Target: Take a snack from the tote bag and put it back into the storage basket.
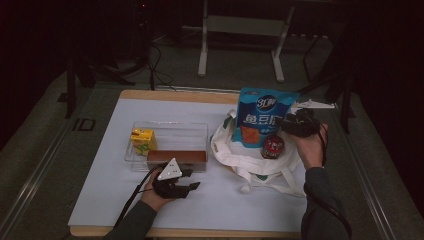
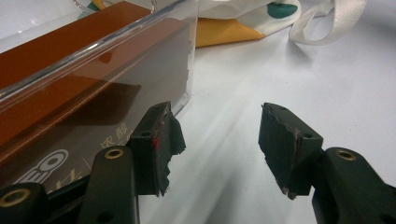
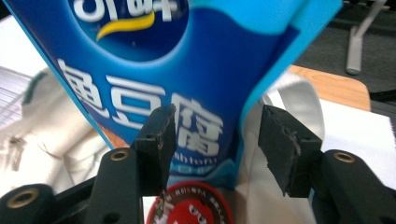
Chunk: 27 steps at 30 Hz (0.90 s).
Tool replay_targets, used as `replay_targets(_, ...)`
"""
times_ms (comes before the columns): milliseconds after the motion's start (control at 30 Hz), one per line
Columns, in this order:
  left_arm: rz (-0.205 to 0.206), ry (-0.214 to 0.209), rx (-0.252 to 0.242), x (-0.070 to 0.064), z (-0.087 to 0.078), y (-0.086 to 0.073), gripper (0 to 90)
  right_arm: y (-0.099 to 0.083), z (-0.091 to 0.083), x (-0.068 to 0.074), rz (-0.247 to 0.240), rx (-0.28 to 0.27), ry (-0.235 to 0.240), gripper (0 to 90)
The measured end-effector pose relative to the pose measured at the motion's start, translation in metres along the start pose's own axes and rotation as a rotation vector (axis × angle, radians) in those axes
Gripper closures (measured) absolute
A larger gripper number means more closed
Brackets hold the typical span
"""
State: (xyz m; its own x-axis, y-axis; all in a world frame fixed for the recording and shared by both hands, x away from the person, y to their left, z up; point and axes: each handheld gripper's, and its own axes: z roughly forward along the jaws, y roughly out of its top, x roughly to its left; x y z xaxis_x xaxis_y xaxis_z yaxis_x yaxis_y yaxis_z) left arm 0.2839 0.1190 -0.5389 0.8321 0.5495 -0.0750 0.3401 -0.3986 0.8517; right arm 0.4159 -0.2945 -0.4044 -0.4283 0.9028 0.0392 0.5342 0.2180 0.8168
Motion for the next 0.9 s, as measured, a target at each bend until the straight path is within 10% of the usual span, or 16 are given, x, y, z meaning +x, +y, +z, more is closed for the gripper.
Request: replay_targets(900, 0.004, 0.005, 0.012, 0.000, 0.001, 0.001, 45.4, 0.019, 0.030, 0.004, -0.030, -0.031, 0.183, 47.2)
